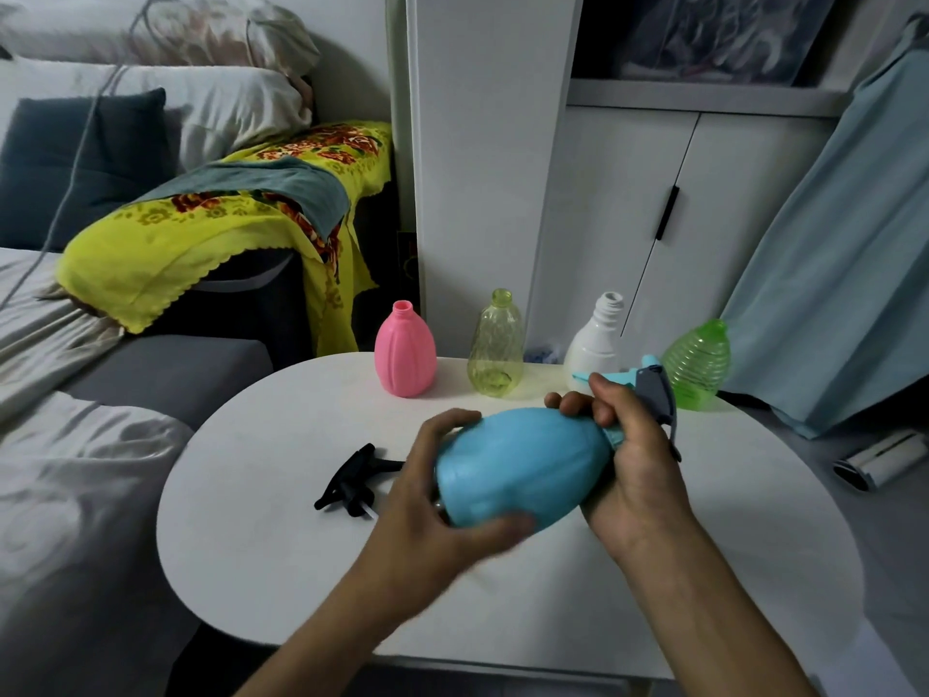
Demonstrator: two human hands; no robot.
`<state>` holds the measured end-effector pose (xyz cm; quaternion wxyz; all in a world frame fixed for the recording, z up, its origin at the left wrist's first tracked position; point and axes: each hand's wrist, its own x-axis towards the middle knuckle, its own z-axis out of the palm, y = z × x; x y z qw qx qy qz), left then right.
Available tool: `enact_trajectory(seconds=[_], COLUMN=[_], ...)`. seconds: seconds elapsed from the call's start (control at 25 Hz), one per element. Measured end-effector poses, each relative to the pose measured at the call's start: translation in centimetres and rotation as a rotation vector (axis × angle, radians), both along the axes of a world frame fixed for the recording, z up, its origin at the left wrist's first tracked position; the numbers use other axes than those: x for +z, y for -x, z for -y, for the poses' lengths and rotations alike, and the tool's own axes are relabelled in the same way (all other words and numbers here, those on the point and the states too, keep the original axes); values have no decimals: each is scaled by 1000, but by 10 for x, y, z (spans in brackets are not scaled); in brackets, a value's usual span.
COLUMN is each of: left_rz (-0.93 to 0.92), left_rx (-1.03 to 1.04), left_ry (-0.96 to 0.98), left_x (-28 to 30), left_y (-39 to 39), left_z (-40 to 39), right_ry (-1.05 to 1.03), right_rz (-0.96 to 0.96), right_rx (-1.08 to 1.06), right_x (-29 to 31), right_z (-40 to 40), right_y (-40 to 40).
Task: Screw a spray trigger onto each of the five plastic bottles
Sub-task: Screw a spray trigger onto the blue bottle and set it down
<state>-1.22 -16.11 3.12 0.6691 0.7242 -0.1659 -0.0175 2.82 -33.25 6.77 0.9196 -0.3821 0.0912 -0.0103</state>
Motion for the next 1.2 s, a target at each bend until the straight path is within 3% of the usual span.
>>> enact_trajectory(seconds=[0.08, 0.16, 0.2, 0.36, 0.52, 0.72, 0.88, 0.96, 1.04, 1.12, 1.2], left_rz=[-118, -45, -100, 7, -408, -133, -68, -48, 25, 152, 174], left_rx=[-20, -120, -132, 85, -164, -26, 25, 19, 48, 91, 146], left_ry=[134, -1, 11, 11, 222, 98, 55, -45, -370, -664, -653], left_x=[-5, -4, -3, 4, 8, 9, 6, 7, 6, 0, -10], left_y=[-1, 1, 1, 1, -5, -3, -2, -4, -3, 2, 5], left_z=[-3, -6, -8, -5, -14, -7, -6, -10, -11, -4, 8], right_ry=[-17, 0, 12, 3, 27, 23, 38, 67, 183, 436, 668], right_rz=[6, 25, 33, 58, 79, 8, -20, -40, -79, -59, 0], right_rx=[2, 25, 39, 56, 133, 76, 75, 73, -14, -125, -156], right_x=[1, 0, 0, 3, 4, 9, 7, 6, 0, -7, -10], right_z=[1, 0, -1, -1, -1, 0, 0, 2, 0, -14, -33], right_y=[-1, 1, 2, 3, 8, 6, 4, 3, 2, 6, 15])
